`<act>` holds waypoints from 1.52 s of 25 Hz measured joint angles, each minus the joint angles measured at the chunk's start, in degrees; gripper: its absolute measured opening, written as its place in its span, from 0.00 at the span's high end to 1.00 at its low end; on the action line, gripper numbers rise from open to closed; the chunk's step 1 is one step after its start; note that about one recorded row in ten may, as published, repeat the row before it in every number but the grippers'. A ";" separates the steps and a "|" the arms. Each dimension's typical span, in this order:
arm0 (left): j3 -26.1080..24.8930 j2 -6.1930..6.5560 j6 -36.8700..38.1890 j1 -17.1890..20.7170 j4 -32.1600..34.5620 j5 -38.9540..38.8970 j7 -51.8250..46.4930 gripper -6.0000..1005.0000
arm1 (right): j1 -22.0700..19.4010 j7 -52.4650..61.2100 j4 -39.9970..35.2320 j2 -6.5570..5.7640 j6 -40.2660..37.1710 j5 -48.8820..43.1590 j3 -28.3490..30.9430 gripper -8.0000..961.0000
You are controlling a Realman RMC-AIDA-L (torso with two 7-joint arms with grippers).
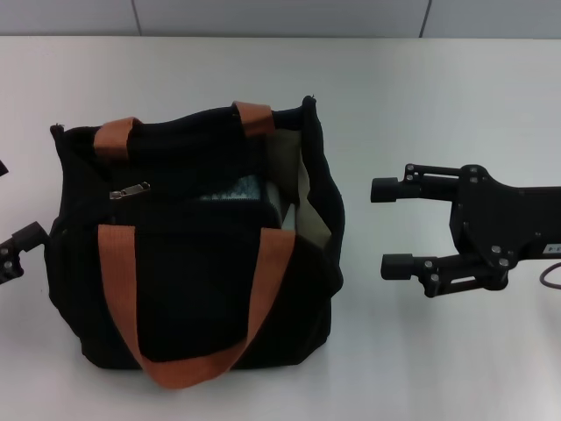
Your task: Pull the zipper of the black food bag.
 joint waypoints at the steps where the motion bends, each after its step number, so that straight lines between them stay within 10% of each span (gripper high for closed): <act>1: -0.40 -0.04 0.02 0.02 0.01 -0.07 0.05 0.20 | 0.00 0.00 -0.02 0.06 0.27 0.02 0.19 0.13; 12: -5.61 -1.26 -1.71 1.82 0.16 -0.06 9.39 0.21 | 0.42 0.07 0.12 0.25 1.32 0.05 0.19 0.13; 22: -7.13 -6.47 -14.32 4.45 0.18 3.86 25.40 0.22 | 1.66 3.26 -0.01 0.90 4.26 0.04 -0.26 0.14; 38: -16.34 -6.81 -18.60 1.62 -15.98 4.04 46.21 0.24 | 1.59 4.15 0.04 1.03 4.47 0.04 0.20 0.15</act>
